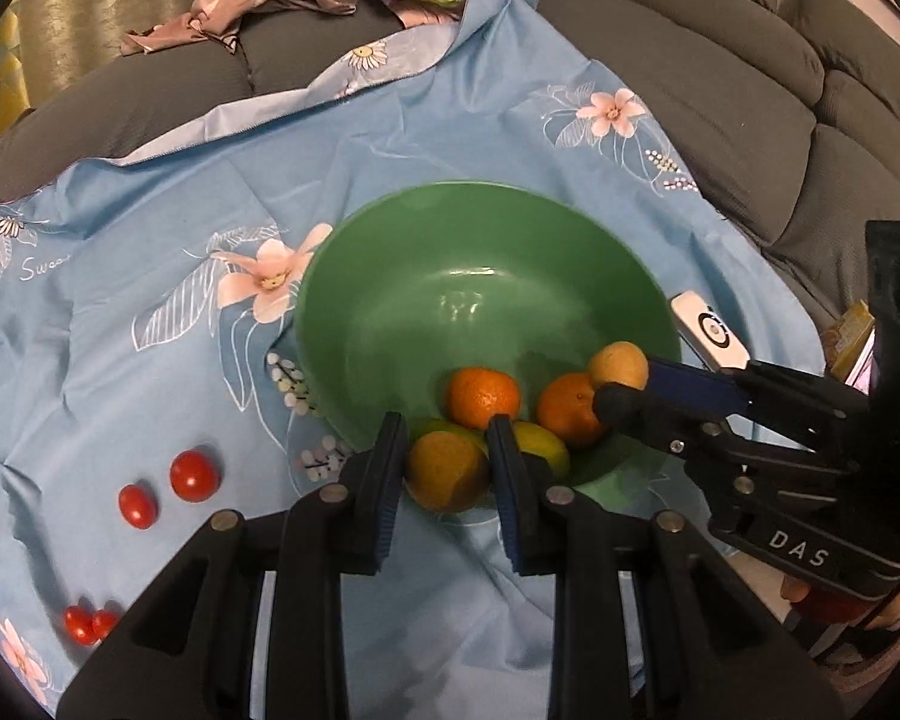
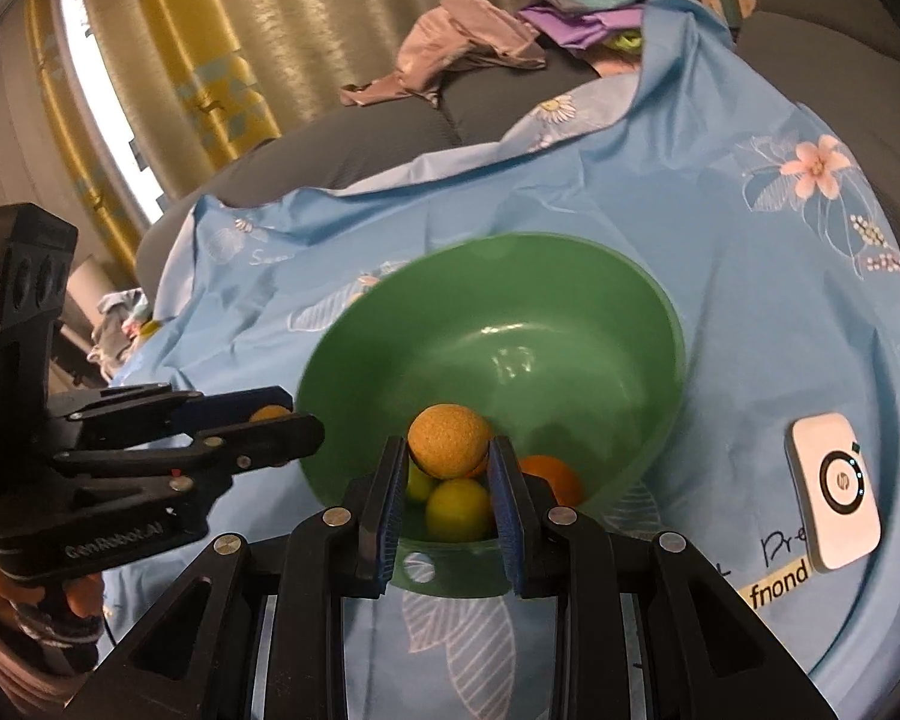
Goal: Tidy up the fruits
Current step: 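Carry the yellow fruit with the right gripper and release it into the green bowl, then move the right gripper to a red cherry tomato and close on it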
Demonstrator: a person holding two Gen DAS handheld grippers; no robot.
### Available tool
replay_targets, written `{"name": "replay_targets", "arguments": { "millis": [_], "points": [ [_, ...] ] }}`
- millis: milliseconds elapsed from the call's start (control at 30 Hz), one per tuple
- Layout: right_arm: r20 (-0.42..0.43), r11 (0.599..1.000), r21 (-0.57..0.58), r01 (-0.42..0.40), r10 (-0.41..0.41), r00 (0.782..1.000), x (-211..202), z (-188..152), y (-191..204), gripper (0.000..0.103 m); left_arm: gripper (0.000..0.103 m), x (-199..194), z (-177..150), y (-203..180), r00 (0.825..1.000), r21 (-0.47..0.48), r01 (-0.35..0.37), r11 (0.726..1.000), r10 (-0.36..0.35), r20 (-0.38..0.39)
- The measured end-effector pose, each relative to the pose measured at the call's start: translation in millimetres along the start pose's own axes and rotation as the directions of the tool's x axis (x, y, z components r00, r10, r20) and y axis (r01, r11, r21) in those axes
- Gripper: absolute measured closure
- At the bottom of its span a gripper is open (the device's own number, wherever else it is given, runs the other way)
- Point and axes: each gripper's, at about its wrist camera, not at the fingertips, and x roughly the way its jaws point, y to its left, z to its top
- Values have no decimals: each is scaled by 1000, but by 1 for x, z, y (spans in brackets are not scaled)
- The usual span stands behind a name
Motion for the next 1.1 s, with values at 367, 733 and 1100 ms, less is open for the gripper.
{"name": "replay_targets", "arguments": {
  "millis": [367, 733, 1100],
  "points": [
    [2, 999, 46, 21, -21, 1000, -8, -4, -4, 68, 31, -19, -10, 10, 998, -51, -58, 997, 59, 29],
    [4, 998, -41, -57, 57, 998, -35, -19, 43, 68, 19, -86, -85, 44, 984, -220, -169, 961, 178, 24],
    [-34, 976, -159, -150, 146, 989, -51, -41, 108, 68, 14, -146, -154, 55, 968, -334, -221, 916, 249, 41]
  ]
}}
